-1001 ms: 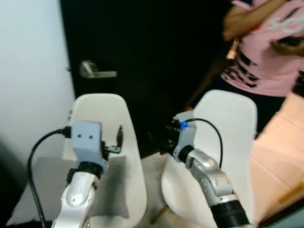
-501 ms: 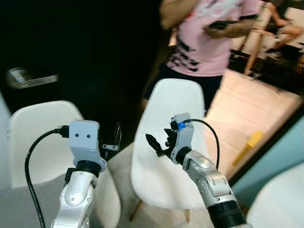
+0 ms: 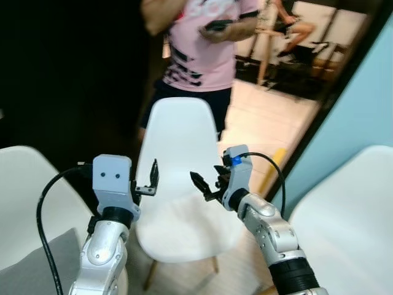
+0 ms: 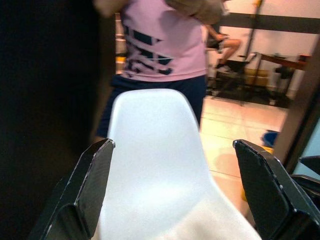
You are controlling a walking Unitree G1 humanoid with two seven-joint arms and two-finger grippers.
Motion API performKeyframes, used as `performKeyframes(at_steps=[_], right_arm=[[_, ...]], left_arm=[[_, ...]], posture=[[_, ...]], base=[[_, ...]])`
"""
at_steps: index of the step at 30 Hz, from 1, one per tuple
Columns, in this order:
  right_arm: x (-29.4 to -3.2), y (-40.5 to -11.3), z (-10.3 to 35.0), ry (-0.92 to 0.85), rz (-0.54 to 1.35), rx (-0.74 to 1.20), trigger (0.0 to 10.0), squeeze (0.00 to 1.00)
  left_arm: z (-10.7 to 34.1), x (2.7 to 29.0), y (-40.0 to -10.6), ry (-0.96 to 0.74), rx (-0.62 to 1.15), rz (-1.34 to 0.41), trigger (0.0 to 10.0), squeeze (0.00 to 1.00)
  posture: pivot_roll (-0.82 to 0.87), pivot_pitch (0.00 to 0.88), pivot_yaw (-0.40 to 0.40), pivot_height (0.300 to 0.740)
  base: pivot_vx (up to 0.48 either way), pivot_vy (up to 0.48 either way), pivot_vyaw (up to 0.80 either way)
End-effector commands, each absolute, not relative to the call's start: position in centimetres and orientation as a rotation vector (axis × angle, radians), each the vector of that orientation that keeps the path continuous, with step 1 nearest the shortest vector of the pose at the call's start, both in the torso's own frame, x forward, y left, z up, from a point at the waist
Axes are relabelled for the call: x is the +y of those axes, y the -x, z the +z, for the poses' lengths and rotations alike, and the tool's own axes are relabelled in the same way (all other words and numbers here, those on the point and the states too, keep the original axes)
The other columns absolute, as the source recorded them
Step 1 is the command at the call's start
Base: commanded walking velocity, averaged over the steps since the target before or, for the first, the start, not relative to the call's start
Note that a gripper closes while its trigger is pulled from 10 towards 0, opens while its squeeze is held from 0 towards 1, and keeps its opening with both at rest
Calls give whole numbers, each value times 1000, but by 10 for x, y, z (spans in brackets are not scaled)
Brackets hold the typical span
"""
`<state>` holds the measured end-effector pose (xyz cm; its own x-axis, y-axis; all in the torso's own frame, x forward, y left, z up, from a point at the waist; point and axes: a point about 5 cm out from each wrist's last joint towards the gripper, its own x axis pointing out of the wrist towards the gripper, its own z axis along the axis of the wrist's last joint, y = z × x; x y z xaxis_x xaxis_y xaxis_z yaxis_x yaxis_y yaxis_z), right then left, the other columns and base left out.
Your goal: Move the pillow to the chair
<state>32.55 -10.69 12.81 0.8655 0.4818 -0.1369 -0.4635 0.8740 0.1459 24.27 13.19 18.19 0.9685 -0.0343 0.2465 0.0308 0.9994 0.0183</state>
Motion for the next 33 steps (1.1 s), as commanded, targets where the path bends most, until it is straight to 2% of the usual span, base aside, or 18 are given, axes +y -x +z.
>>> performKeyframes(at_steps=[1, 33], right_arm=[[-106, -325, 126, -114, 496, 188, 10000, 0], [-107, -328, 127, -106, 497, 187, 10000, 0]], left_arm=[[181, 130, -244, -16, -247, -33, 10000, 0], [181, 131, -246, -18, -250, -32, 10000, 0]], posture=[[100, 0, -138, 733], [100, 0, -141, 733]], base=[[0, 0, -731], [0, 0, -726]])
